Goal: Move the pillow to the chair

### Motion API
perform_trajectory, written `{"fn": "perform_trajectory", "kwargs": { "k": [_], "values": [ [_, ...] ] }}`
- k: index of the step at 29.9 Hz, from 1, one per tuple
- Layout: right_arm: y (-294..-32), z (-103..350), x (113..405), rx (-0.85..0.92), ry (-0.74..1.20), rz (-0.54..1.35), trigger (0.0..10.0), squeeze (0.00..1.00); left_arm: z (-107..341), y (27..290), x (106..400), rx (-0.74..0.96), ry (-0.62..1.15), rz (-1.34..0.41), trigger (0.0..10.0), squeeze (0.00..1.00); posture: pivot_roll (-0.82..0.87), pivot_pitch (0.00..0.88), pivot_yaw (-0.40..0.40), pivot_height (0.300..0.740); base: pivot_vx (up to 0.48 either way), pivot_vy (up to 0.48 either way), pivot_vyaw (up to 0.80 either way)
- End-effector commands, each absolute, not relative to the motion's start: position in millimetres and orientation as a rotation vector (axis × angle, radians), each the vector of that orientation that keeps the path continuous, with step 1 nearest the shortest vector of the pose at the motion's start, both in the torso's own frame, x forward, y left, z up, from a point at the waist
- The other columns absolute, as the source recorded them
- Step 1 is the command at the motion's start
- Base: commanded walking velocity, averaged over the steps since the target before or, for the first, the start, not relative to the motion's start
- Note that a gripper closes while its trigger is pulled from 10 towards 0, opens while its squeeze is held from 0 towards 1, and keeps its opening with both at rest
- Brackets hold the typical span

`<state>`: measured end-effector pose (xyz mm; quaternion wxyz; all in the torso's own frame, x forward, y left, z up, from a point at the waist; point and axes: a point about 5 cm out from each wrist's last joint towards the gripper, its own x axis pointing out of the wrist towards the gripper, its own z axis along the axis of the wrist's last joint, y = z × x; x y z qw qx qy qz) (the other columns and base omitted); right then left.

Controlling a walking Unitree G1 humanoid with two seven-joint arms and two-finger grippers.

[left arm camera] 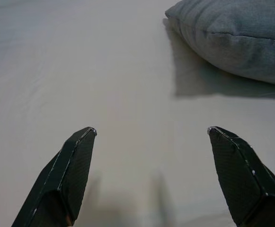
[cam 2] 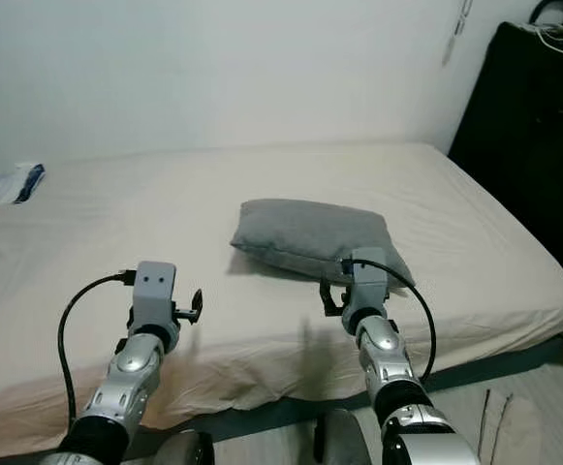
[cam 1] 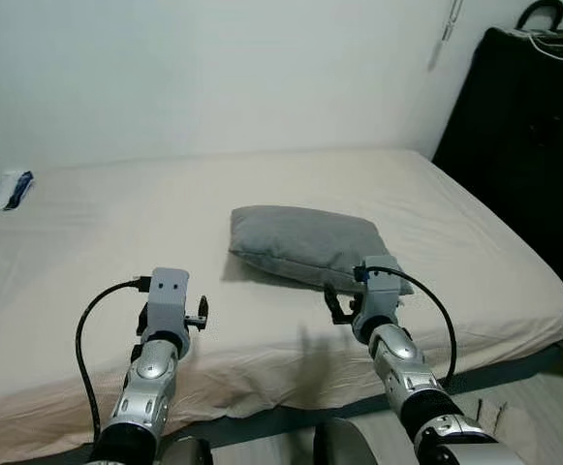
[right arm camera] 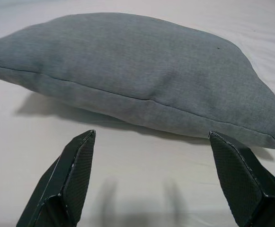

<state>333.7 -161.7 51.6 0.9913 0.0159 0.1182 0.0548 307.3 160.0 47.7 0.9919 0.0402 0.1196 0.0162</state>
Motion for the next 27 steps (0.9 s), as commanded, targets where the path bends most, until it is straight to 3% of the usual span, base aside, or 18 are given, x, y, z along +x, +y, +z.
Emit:
{"fn": "perform_trajectory", "kwargs": {
  "k": [1, 9, 15, 24, 27],
  "values": [
    [-162, 50, 332, 0.049, 0.233, 0.108, 10.0, 0.00, 49, 161, 308, 0.087, 0.241, 0.029, 10.0, 0.00, -0.02, 0.000, -0.040, 0.611, 0.000, 0.000, 0.00],
    [-159, 50, 332, 0.043, 0.237, 0.127, 10.0, 0.00, 46, 158, 307, 0.073, 0.267, 0.010, 10.0, 0.00, -0.03, 0.000, -0.029, 0.581, 0.000, 0.000, 0.00],
    [-161, 53, 334, 0.025, 0.235, 0.127, 10.0, 0.00, 46, 151, 309, -0.048, 0.291, 0.008, 10.0, 0.00, -0.03, 0.017, -0.030, 0.581, 0.000, 0.000, 0.00],
    [-161, 61, 342, -0.003, 0.221, 0.155, 10.0, 0.00, 57, 127, 322, -0.504, 0.337, -0.143, 10.0, 0.00, -0.01, 0.059, -0.040, 0.571, 0.000, 0.000, 0.00],
    [-161, 63, 343, 0.003, 0.220, 0.157, 10.0, 0.00, 65, 121, 328, -0.569, 0.322, -0.173, 10.0, 0.00, -0.01, 0.063, -0.042, 0.571, 0.000, 0.000, 0.00]
  ]
}}
